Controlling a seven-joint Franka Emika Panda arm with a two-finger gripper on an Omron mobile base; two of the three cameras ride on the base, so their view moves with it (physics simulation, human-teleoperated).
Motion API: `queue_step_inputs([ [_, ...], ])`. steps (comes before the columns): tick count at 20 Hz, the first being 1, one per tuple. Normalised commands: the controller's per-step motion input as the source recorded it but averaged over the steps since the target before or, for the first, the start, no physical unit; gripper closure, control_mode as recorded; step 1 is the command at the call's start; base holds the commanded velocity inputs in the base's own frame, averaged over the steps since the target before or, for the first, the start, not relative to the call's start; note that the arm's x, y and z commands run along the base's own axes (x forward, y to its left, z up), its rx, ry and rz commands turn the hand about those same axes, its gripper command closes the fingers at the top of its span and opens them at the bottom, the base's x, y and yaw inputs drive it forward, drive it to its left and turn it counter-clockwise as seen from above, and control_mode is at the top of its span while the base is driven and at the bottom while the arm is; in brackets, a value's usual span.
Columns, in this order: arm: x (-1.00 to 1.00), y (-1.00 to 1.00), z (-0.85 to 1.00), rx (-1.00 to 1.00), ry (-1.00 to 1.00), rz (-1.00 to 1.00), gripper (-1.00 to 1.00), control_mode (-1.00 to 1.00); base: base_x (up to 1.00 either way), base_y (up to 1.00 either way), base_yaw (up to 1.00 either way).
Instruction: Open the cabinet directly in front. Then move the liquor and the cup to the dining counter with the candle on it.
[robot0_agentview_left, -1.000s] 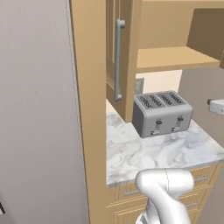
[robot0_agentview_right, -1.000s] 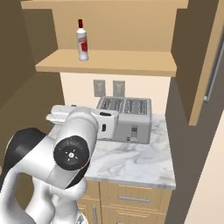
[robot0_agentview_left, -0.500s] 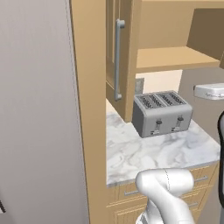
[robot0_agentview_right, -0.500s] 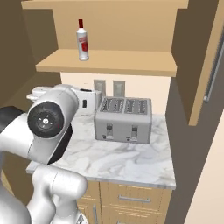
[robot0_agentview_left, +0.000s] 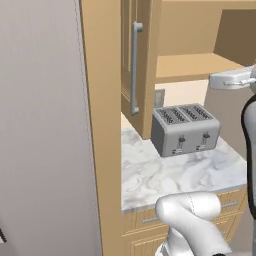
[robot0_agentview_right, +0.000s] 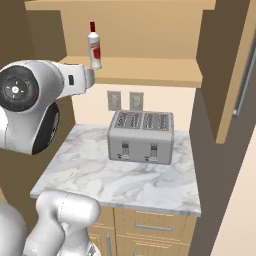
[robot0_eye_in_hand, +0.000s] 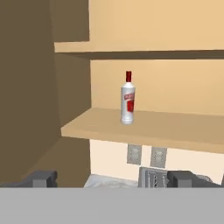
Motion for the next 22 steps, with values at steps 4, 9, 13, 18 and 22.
queue_step_inputs([
  [4, 0.24, 0.38, 0.36, -0.05, 0.08, 0.00, -1.00, -1.00, 0.00, 0.00, 0.00],
  [9, 0.10, 0.08, 0.03, 0.00, 0.05, 0.00, -1.00, -1.00, 0.00, 0.00, 0.00],
  [13, 0.00, -0.63, 0.00, 0.08, -0.04, 0.00, -1.00, -1.00, 0.00, 0.00, 0.00],
  [18, 0.04, -0.12, 0.00, 0.01, -0.02, 0.00, -1.00, -1.00, 0.00, 0.00, 0.00],
  [22, 0.39, 0.07, 0.00, 0.00, 0.00, -0.03, -1.00, -1.00, 0.00, 0.00, 0.00],
])
